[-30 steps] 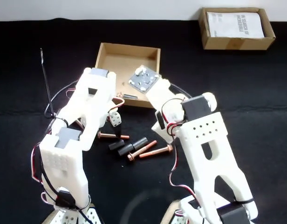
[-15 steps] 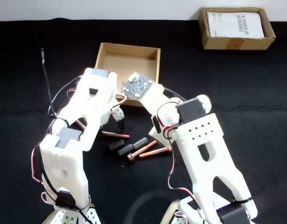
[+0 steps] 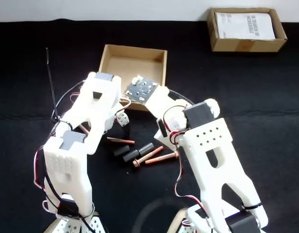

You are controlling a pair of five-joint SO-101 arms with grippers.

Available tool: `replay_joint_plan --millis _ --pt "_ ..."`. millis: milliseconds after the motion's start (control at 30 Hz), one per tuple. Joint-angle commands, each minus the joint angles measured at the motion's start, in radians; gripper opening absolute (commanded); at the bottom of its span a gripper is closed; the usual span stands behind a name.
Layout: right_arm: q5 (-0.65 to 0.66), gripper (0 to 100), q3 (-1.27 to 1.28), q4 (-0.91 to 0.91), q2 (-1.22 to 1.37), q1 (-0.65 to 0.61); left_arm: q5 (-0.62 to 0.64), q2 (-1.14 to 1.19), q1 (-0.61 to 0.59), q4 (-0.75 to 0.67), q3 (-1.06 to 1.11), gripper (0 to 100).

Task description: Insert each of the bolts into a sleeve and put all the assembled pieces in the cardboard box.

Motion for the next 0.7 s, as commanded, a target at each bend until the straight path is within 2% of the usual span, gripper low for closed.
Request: replay_joint_plan --millis 0,167,233,333,400,467,667 --pt "0.014 0.7 -0.004 -0.016 -0.03 -0.001 0.006 0.081 0.007 -0.009 -0.01 25" --pt "0.014 0.7 -0.004 -0.022 -0.03 -0.001 0.009 0.111 -0.016 -0.002 -0.068 24" --pt "0.014 0.7 -0.004 -0.033 -0.03 -0.001 0.038 0.111 -0.031 -0.003 -0.093 17" --pt "0.014 0.7 -0.004 -0.053 -0.03 0.028 0.025 0.111 -0.041 -0.008 -0.13 0" --pt "0.014 0.7 -0.004 -0.065 -0.03 0.058 0.017 0.111 -0.041 -0.005 -0.145 3" --pt "0.014 0.7 -0.004 -0.067 -0.03 0.085 0.014 0.111 -0.041 -0.003 -0.16 0" --pt "0.012 0.7 -0.004 -0.065 -0.031 0.145 0.012 0.104 -0.036 -0.002 -0.22 1"
